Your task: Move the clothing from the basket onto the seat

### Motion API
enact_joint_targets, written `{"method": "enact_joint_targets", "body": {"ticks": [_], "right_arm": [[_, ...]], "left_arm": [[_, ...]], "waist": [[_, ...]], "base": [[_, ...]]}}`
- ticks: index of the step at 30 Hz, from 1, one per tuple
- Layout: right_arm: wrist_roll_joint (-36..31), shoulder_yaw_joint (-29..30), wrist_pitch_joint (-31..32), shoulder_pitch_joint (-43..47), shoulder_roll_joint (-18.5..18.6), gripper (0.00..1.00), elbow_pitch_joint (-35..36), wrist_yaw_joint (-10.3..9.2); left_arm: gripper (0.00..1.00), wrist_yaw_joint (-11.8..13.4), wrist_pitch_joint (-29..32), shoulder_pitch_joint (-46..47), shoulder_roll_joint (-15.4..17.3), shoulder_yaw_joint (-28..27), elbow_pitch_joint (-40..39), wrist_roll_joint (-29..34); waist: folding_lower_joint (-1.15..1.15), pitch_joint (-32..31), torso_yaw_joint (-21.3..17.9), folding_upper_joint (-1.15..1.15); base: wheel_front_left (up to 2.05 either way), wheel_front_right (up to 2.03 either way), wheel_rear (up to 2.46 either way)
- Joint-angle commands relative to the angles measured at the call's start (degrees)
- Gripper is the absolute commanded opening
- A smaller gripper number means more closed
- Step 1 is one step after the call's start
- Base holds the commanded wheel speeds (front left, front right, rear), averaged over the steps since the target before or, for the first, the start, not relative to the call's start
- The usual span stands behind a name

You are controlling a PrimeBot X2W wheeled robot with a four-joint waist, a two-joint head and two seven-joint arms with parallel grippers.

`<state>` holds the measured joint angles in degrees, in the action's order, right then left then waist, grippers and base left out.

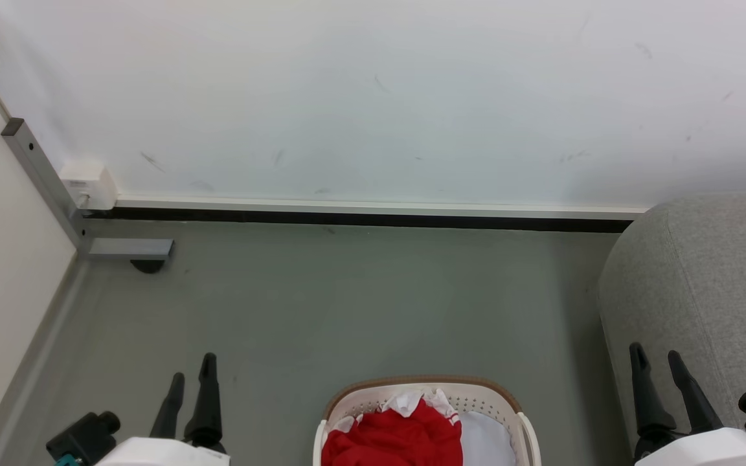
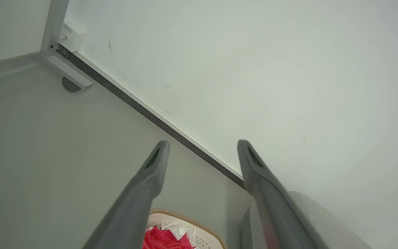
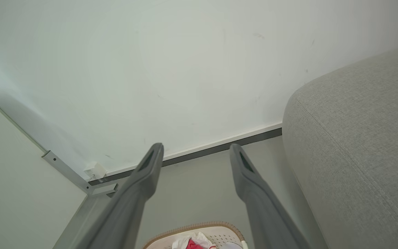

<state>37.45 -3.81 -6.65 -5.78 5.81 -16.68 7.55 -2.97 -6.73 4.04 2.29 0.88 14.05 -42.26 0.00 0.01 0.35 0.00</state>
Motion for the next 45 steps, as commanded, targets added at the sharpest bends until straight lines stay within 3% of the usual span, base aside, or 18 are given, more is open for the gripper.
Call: {"method": "enact_joint_targets", "body": {"ticks": [1,18,45], "right_arm": [[-2.3,-0.4,-0.8,-1.4,0.8,1.0,0.2,-0.06],[-11.6,-2.5,-3.3,-1.6,1.1,1.0,-1.4,-0.07],[-20.3,-3.7,-6.6,-2.1,1.2,1.0,-3.4,-0.1]], "left_arm": [[1.0,-0.1,-0.7,0.2,0.5,0.3,-1.0,3.0],[1.0,0.5,-3.4,-0.3,0.6,1.7,-1.4,16.7],[1.0,0.9,-6.6,-0.6,0.7,2.2,-1.0,29.0]], "waist": [[0.0,0.0,0.0,0.0],[0.0,0.0,-0.3,0.0],[0.0,0.2,-0.6,0.0]], "base": [[0.0,0.0,0.0],[0.0,0.0,0.0],[0.0,0.0,0.0]]}}
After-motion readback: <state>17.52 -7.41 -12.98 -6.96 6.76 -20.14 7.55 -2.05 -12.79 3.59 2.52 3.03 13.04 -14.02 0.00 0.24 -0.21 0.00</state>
